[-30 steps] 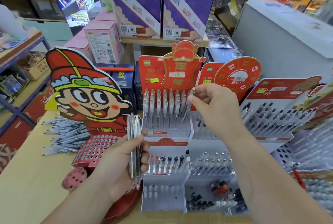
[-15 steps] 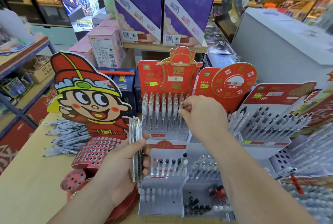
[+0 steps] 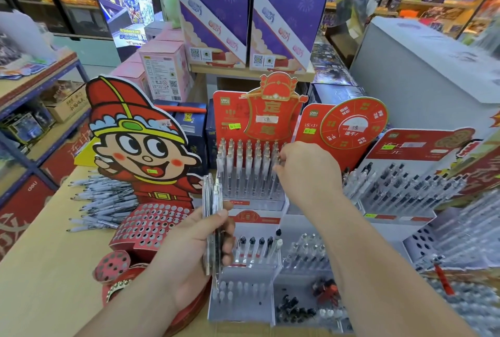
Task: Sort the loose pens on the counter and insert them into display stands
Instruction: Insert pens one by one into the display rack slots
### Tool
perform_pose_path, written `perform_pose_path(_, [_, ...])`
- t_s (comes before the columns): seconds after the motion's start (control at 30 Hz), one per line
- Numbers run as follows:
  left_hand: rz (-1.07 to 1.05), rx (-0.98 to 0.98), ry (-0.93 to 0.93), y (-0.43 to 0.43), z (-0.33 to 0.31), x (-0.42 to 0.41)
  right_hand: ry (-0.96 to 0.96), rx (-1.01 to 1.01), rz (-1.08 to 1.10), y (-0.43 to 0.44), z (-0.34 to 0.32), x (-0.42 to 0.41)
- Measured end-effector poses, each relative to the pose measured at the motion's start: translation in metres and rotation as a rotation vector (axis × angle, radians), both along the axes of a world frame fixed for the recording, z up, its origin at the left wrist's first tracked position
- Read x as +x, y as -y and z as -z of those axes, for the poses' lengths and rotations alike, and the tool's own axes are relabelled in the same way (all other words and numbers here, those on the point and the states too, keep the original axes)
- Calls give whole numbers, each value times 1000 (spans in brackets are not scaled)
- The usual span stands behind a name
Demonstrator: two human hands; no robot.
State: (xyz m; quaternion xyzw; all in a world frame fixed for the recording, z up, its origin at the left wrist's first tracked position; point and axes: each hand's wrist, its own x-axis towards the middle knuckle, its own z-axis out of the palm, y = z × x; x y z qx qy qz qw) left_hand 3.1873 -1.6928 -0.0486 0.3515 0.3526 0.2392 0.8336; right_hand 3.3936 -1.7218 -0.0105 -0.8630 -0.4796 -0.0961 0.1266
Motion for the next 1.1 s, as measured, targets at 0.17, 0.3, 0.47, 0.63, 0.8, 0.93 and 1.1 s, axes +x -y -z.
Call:
perform_pose_path(0.17, [47,31,-9,1,-1,1,-198,340,-41,25,-11,-3])
perform_pose_path(0.3, [114,67,-28,7,-3,3,-495,473,-106,49,-17,-21])
perform_pose_path(0.47, [196,229,-114,13,-5,12,-936,271,-162,56,-4,-38])
perform_pose_path(0.63, [211,334,-171,20,-4,20,-1123,299,-158,63,1,-39])
perform_pose_path(0.8, [209,276,-166,25,-5,24,-1150,416,-94,71,4,-30])
perform_pose_path(0.93, [192,249,-139,23,-5,22,-1252,486,-79,74,5,-21])
perform_pose_path(1.1, [208,232,-77,20,-5,20,-1449,428,-220,74,-1,-13])
